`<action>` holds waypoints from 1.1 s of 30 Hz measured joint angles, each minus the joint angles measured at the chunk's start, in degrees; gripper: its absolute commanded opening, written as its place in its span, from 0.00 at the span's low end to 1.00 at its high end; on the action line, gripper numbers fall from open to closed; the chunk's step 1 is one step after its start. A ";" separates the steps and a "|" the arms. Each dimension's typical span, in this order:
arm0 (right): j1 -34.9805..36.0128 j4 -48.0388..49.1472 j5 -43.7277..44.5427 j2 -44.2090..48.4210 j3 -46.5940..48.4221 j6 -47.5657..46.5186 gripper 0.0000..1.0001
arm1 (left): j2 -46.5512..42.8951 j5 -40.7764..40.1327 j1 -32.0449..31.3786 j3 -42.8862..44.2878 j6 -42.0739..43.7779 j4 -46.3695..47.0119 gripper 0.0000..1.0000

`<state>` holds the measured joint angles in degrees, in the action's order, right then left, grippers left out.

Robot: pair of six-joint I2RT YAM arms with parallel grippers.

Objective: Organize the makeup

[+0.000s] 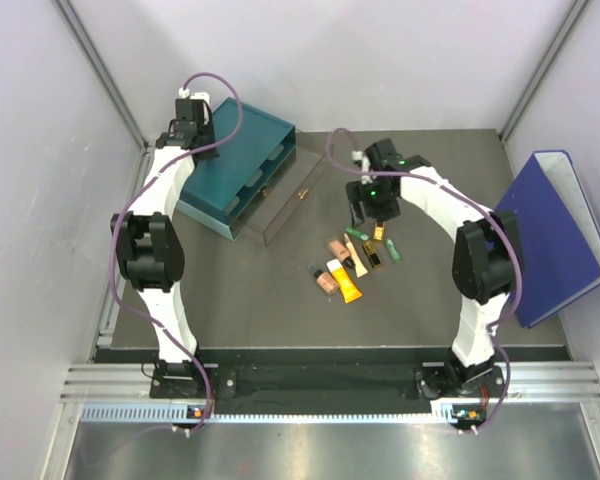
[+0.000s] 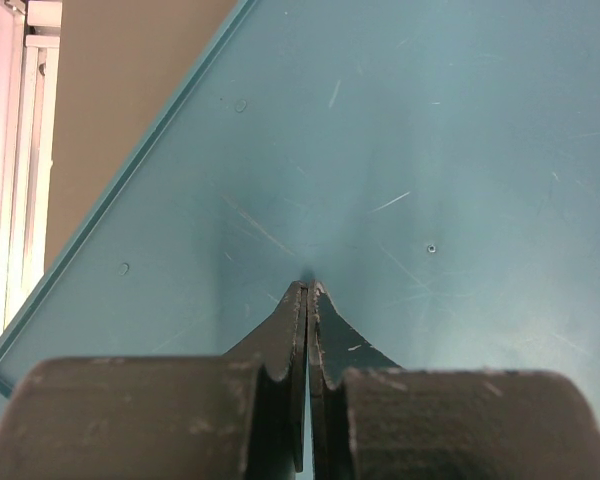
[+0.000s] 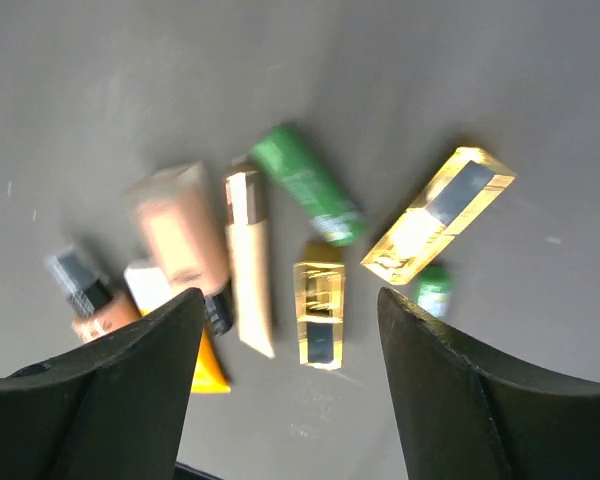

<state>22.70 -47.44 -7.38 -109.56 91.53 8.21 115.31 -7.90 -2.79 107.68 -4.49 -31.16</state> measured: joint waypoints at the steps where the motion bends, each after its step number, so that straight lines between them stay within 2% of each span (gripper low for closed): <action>1: 1.60 -0.22 0.26 0.00 0.00 -0.81 0.70 | 0.00 -0.02 0.00 0.00 0.04 0.04 0.00; 9: 12.26 -0.59 0.24 -0.13 0.02 -8.26 0.69 | 0.09 -0.02 0.00 -0.02 0.15 0.13 0.00; 19: 13.22 -0.68 0.46 -6.12 0.07 -10.84 0.66 | 0.24 -0.02 0.00 0.00 0.20 0.37 0.00; 21: 13.29 -0.66 0.24 -7.63 0.09 -11.06 0.59 | 0.24 -0.02 0.00 0.00 0.26 0.39 0.00; 22: 13.31 -0.59 0.22 -8.31 0.15 -11.21 0.51 | 0.24 -0.02 0.00 0.00 0.35 0.42 0.00; 23: 13.38 -0.63 0.24 -8.76 0.61 -11.28 0.29 | 0.24 -0.02 0.00 0.00 0.42 0.42 0.01; 26: 13.51 -0.68 -0.24 -9.68 2.19 -11.74 0.04 | 0.26 -0.02 0.00 0.00 0.57 0.42 0.01; 28: 13.51 -1.49 -0.33 -10.23 3.19 -11.89 0.00 | 0.26 -0.02 0.00 0.00 0.63 0.42 0.01; 33: 13.53 -1.66 -0.48 -10.23 3.41 -11.91 0.00 | 0.37 0.00 0.00 0.00 0.63 0.70 0.01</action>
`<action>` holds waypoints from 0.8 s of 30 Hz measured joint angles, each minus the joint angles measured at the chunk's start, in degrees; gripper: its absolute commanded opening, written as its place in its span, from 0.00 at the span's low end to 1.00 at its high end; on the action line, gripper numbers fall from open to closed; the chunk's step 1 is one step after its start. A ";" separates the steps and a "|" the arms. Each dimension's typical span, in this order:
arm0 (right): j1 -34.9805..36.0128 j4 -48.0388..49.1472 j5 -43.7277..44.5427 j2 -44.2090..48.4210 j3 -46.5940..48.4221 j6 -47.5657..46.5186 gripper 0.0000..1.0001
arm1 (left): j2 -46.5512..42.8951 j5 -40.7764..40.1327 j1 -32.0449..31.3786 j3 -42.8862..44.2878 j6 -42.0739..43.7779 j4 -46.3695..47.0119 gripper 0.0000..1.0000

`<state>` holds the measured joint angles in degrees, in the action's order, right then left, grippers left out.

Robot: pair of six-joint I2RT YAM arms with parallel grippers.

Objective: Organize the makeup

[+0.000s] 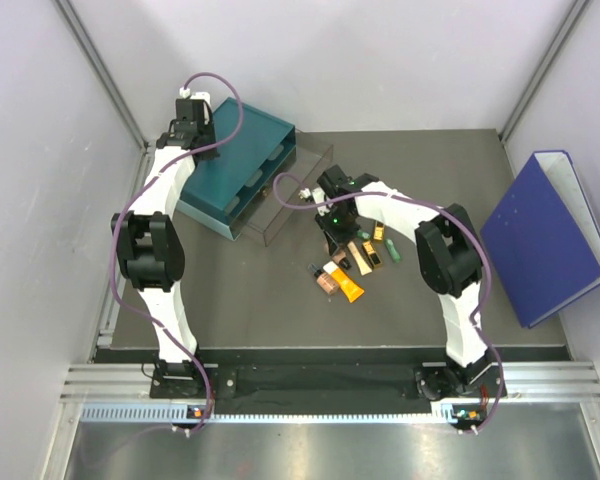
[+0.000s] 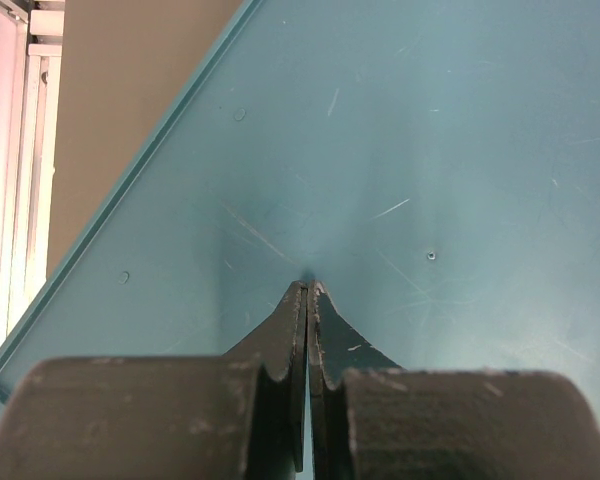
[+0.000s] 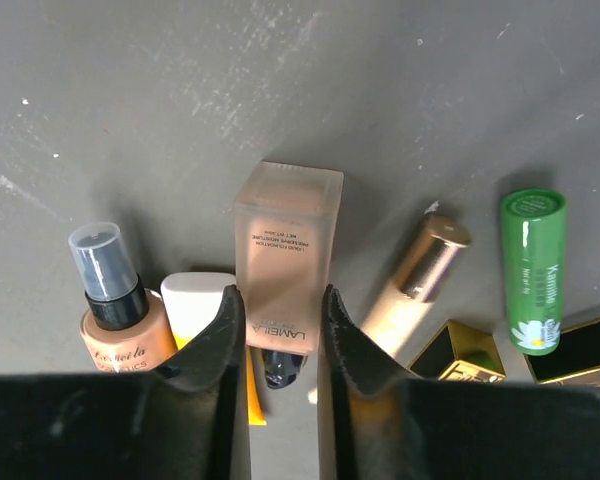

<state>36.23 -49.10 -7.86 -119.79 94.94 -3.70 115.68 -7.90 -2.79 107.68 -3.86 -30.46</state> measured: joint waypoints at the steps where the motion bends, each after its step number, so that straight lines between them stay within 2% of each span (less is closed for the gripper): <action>1: 0.00 0.02 -0.04 0.02 0.00 -0.13 0.00 | 0.00 0.00 0.00 0.00 0.00 0.00 0.01; 8: -0.15 -1.51 -0.94 2.78 0.17 -1.38 0.00 | 0.04 -0.02 0.00 0.00 0.00 0.02 0.01; 13: -0.96 -3.34 -6.84 6.62 5.31 -1.70 0.00 | 0.09 -0.02 0.00 0.00 0.00 0.13 0.01; 17: -1.29 -5.05 -14.38 7.02 15.41 -1.09 0.00 | 0.11 0.00 0.00 0.00 0.00 0.17 0.01; 20: -1.42 -6.56 -20.33 4.44 27.71 0.98 0.00 | 0.11 0.02 0.00 0.00 -0.02 0.24 0.01; 24: -1.51 -2.23 -26.77 1.92 35.69 5.73 0.00 | 0.13 0.02 0.00 0.02 -0.02 0.24 0.01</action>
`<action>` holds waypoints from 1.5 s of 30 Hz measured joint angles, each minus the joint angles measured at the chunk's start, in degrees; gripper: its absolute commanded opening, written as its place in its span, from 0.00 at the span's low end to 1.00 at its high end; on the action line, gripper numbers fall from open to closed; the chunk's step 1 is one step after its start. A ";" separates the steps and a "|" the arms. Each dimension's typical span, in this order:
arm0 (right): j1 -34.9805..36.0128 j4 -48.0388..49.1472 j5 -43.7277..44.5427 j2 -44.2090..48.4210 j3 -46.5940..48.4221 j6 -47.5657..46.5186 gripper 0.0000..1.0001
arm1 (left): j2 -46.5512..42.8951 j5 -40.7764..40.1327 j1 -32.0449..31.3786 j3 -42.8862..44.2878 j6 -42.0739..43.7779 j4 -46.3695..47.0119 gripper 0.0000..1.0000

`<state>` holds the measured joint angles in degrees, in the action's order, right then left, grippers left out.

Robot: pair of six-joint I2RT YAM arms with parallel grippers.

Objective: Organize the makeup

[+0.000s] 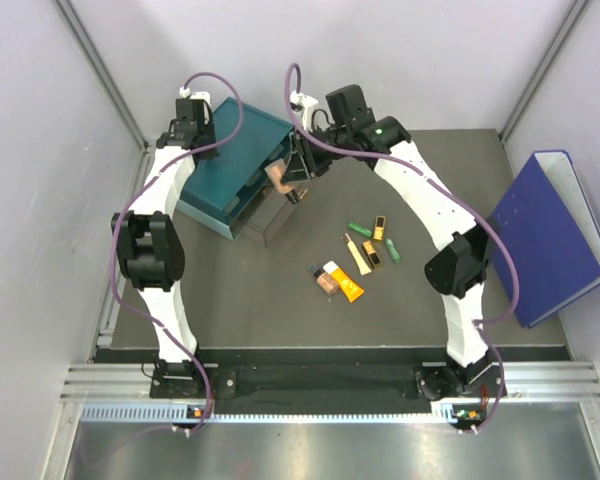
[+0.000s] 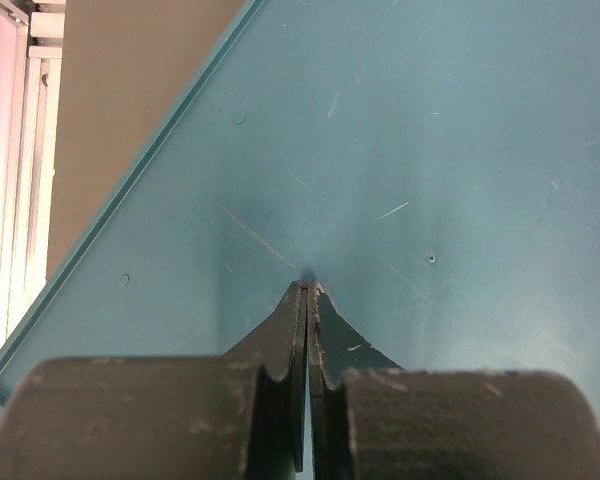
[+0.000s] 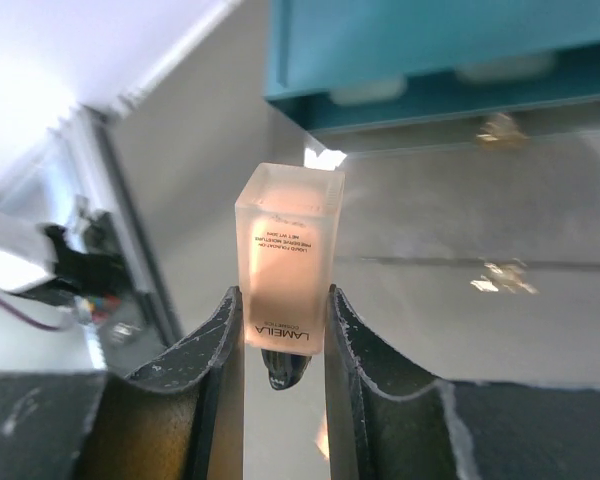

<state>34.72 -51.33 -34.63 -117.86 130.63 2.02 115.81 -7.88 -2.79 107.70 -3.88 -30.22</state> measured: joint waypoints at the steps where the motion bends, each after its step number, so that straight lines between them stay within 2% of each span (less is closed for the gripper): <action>1: 0.00 1.38 -1.25 -0.26 -0.02 1.66 0.00 | 0.00 0.02 0.00 0.00 0.00 0.00 0.01; 6: 0.02 8.74 -5.05 -4.96 -0.50 9.35 0.00 | 0.11 0.57 0.00 0.17 -0.04 0.00 0.01; 13: 0.57 12.39 -4.37 -12.11 -0.50 14.71 0.00 | 0.22 1.07 0.07 0.31 -0.07 0.09 0.01; 21: 1.66 15.96 -2.86 -12.85 -0.48 17.59 0.03 | 0.26 1.14 0.07 0.31 -0.20 0.11 0.02; 24: 1.79 16.31 -2.49 -13.09 -0.46 18.12 0.07 | 0.33 1.27 0.07 0.48 -0.31 0.00 0.02; 25: 1.81 16.26 -2.45 -13.20 -0.46 18.23 0.20 | 0.37 1.29 0.07 0.59 -0.33 -0.02 0.02; 27: 1.86 16.31 -2.23 -13.31 -0.46 18.45 0.35 | 0.59 1.29 0.07 0.81 -0.44 -0.04 0.03; 30: 1.90 16.28 -1.38 -13.33 -0.46 18.60 0.41 | 0.92 1.33 0.07 1.38 -0.48 -0.28 0.03; 32: 1.90 16.28 -0.70 -13.33 -0.46 18.64 0.52 | 1.16 1.42 0.07 1.86 -0.48 -0.57 0.04; 36: 1.92 16.79 0.81 -13.33 -0.46 18.29 0.65 | 1.57 1.60 0.07 2.43 -0.55 -0.74 0.05; 37: 1.92 16.96 1.20 -13.33 -0.48 18.10 0.72 | 1.73 1.64 0.07 2.58 -0.66 -0.81 0.06; 40: 1.92 17.62 2.34 -13.33 -0.48 17.40 0.79 | 2.10 2.12 0.09 2.99 -0.81 -0.81 0.07; 45: 1.86 17.75 5.55 -12.37 -0.68 16.02 0.82 | 2.21 2.29 0.11 3.19 -0.85 -0.81 0.08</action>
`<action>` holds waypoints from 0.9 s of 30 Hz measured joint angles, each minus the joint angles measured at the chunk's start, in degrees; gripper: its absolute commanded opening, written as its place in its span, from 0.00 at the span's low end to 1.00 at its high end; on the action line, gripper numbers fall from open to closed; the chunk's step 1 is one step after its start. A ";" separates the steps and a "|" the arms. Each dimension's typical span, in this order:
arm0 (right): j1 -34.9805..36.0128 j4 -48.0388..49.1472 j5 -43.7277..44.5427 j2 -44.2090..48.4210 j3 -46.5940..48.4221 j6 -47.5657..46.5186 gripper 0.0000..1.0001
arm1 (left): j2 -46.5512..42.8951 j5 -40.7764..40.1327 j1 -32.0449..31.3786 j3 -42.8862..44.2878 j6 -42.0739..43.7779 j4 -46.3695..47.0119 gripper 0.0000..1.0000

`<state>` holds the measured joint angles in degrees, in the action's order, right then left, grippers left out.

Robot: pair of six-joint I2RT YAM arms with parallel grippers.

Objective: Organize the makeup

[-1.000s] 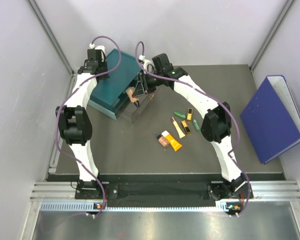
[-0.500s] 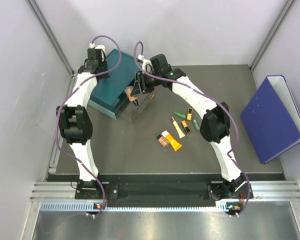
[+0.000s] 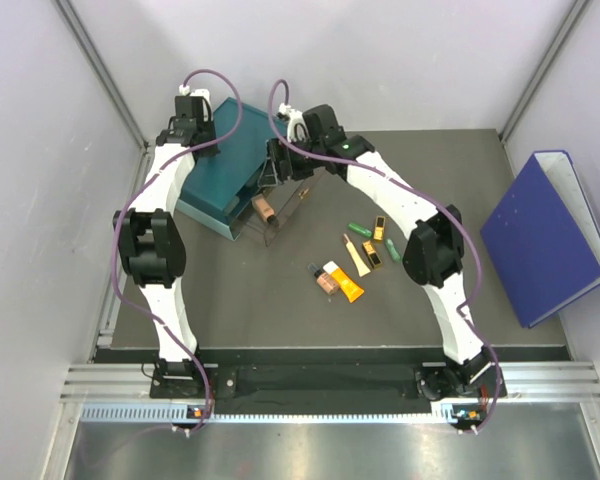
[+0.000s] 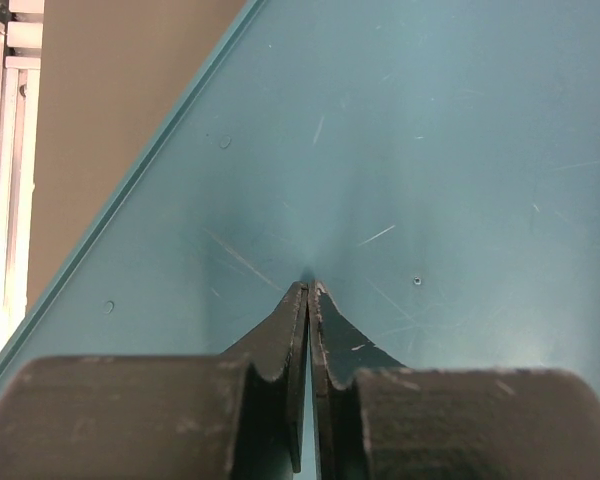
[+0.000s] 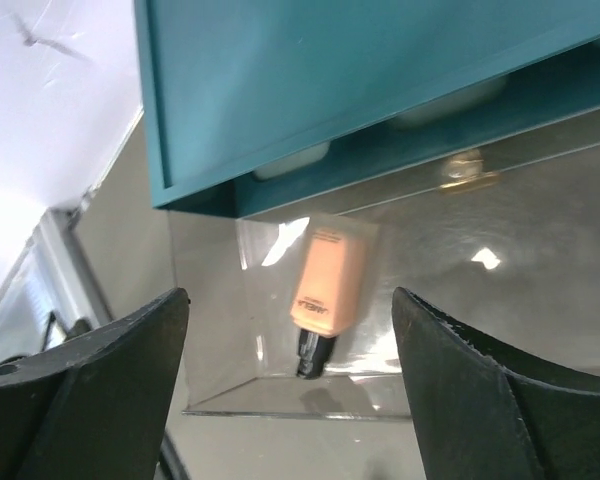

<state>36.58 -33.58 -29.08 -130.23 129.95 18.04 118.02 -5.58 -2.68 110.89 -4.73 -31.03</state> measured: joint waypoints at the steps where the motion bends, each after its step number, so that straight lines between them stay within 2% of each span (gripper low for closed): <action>1: -0.02 0.07 1.11 0.79 -0.63 -0.33 0.82 | 0.00 0.00 0.00 0.02 0.00 -0.02 0.08; 5: -0.90 -1.09 4.98 6.29 -4.87 -2.99 0.83 | 0.00 0.00 0.00 0.11 0.04 -0.04 0.08; 11: -2.27 -6.67 13.31 15.87 -18.16 -10.97 0.83 | 0.35 0.22 0.00 0.85 0.13 -0.68 0.09; 14: -2.36 -9.33 17.75 16.61 -25.49 -13.64 0.81 | 0.35 0.22 0.00 0.87 0.17 -0.68 0.09; 18: -2.36 -13.18 22.69 16.15 -33.24 -15.28 0.75 | 0.35 0.22 0.00 0.87 0.20 -0.68 0.09; 21: -2.36 -14.32 25.03 15.89 -34.99 -15.52 0.70 | 0.35 0.24 0.00 0.87 0.20 -0.70 0.09; 25: -2.36 -13.77 27.58 14.84 -35.10 -15.43 0.68 | 0.35 0.24 0.00 0.87 0.20 -0.70 0.09; 27: -2.36 -13.05 28.79 14.19 -35.65 -15.39 0.62 | 0.35 0.26 0.00 0.87 0.20 -0.68 0.09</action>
<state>34.22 -46.63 -0.30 -116.05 94.30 2.66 118.37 -5.32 -2.68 111.77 -4.54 -31.70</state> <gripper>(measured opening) 0.680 0.092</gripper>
